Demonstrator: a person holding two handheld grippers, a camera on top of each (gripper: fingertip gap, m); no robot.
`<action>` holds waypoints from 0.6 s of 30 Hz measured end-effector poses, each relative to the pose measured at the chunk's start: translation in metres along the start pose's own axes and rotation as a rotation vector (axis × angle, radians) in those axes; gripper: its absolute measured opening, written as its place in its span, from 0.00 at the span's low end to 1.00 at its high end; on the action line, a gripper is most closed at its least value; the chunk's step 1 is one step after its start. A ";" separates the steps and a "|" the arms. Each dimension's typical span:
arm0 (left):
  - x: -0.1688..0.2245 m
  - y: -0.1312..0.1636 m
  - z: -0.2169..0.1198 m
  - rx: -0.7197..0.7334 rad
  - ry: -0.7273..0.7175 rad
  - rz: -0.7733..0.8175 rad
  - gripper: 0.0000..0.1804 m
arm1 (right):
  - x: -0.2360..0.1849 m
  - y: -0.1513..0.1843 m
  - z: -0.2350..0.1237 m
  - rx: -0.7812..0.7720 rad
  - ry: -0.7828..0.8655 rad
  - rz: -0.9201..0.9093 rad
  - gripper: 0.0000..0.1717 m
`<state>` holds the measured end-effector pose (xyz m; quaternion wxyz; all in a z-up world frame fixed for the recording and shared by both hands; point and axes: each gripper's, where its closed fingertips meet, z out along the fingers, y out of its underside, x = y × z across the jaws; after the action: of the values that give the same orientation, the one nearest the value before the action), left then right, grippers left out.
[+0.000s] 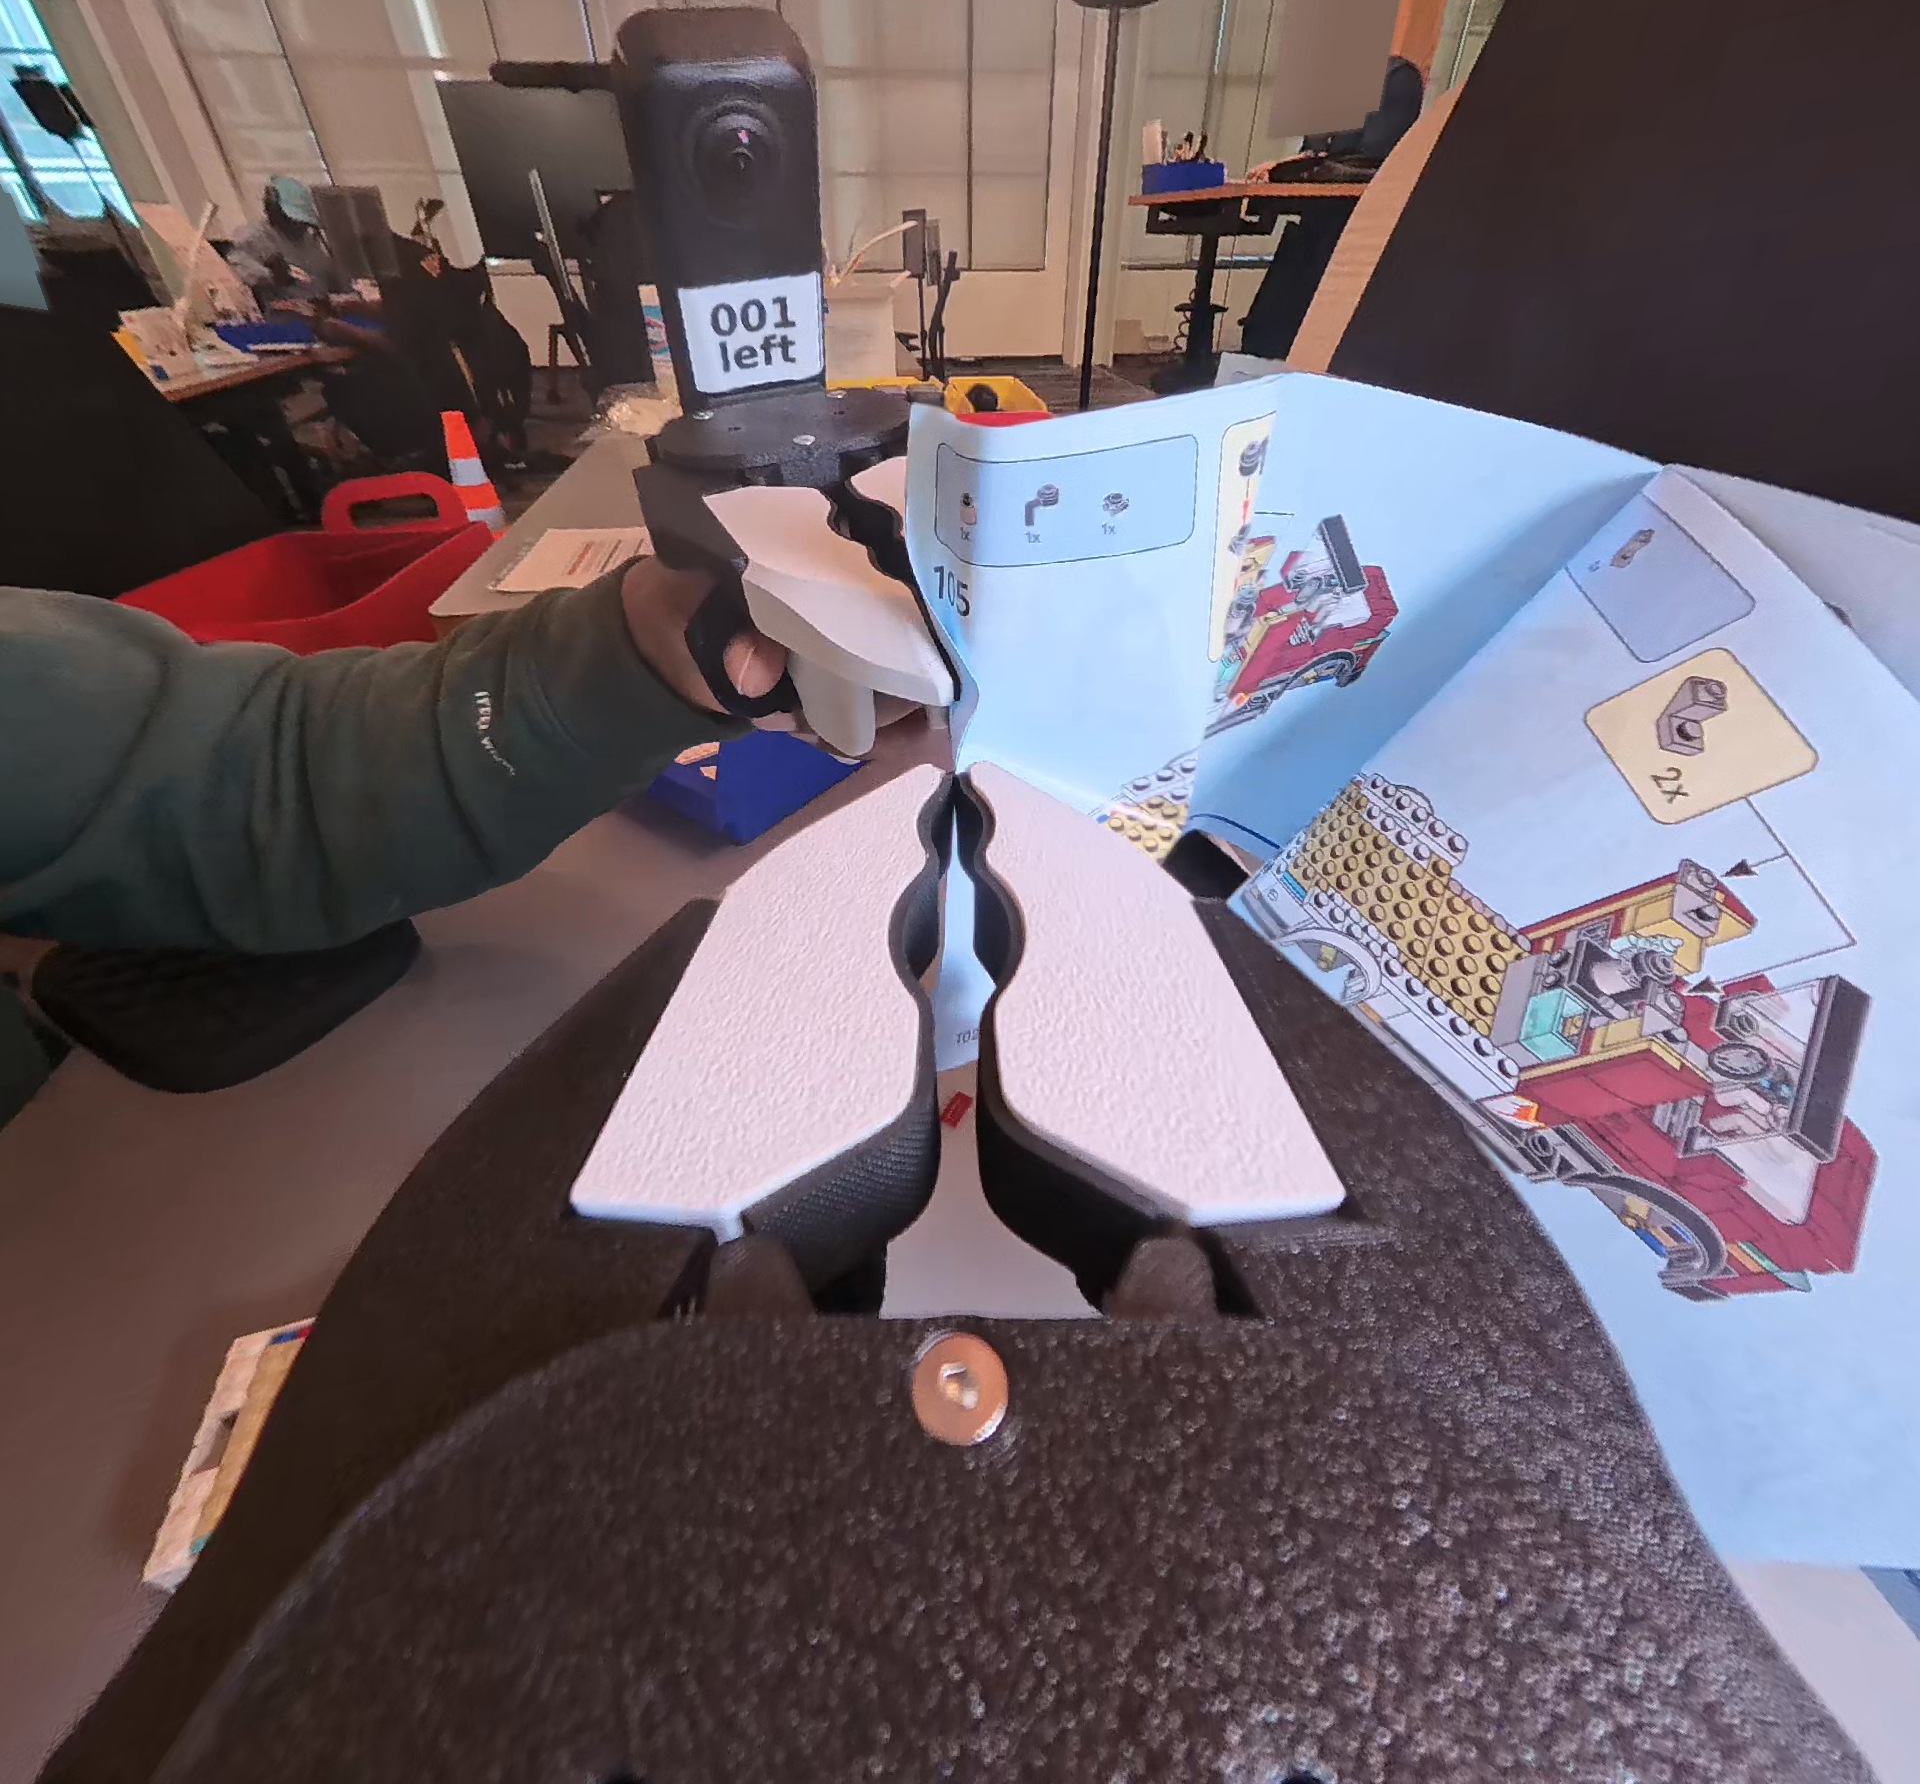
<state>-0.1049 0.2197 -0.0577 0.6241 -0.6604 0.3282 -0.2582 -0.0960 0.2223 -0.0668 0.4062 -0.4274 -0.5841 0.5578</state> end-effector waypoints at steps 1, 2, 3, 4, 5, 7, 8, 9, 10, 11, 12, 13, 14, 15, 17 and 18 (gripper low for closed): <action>0.000 0.001 0.000 0.000 0.001 0.004 0.01 | -0.001 -0.001 -0.001 0.004 -0.010 0.007 0.00; 0.001 0.000 -0.001 0.004 0.003 0.006 0.01 | -0.002 -0.003 -0.003 0.020 -0.024 0.023 0.00; 0.000 -0.001 -0.002 0.011 -0.004 0.006 0.01 | -0.001 -0.005 -0.005 0.035 -0.039 0.042 0.00; -0.002 -0.001 -0.003 0.010 -0.010 0.010 0.01 | 0.000 -0.006 -0.008 0.042 -0.046 0.055 0.00; -0.002 -0.001 -0.004 0.012 -0.009 0.009 0.01 | 0.001 -0.006 -0.009 0.039 -0.043 0.058 0.00; -0.003 0.000 -0.003 0.009 -0.006 0.006 0.01 | 0.002 -0.007 -0.009 0.032 -0.030 0.049 0.05; -0.002 0.001 -0.002 0.002 -0.006 0.012 0.01 | 0.002 -0.010 -0.007 0.028 -0.015 0.043 0.11; -0.001 0.003 -0.001 -0.003 -0.004 0.017 0.01 | 0.003 -0.012 -0.004 0.024 0.007 0.034 0.15; 0.000 0.003 0.001 -0.004 0.002 0.017 0.01 | 0.005 -0.015 -0.001 0.022 0.034 0.022 0.18; 0.000 0.004 0.003 -0.004 0.005 0.015 0.01 | 0.006 -0.019 0.003 0.021 0.056 0.007 0.20; 0.001 0.004 0.004 -0.004 0.008 0.015 0.01 | 0.007 -0.021 0.007 0.018 0.069 -0.008 0.22; 0.002 0.004 0.006 -0.006 0.011 0.017 0.01 | 0.007 -0.023 0.010 0.016 0.075 -0.018 0.22; 0.003 0.005 0.007 -0.007 0.011 0.020 0.01 | 0.007 -0.025 0.013 0.013 0.075 -0.022 0.19; 0.002 0.005 0.007 -0.008 0.009 0.021 0.01 | 0.007 -0.027 0.014 0.014 0.072 -0.021 0.14; 0.001 0.004 0.005 -0.004 0.008 0.013 0.01 | 0.009 -0.029 0.014 0.021 0.066 -0.018 0.07; 0.001 0.004 0.004 -0.001 0.010 0.009 0.01 | 0.010 -0.029 0.013 0.018 0.062 -0.018 0.04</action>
<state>-0.1012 0.2215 -0.0619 0.6233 -0.6579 0.3345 -0.2585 -0.1129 0.2275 -0.0383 0.4331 -0.4353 -0.5701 0.5459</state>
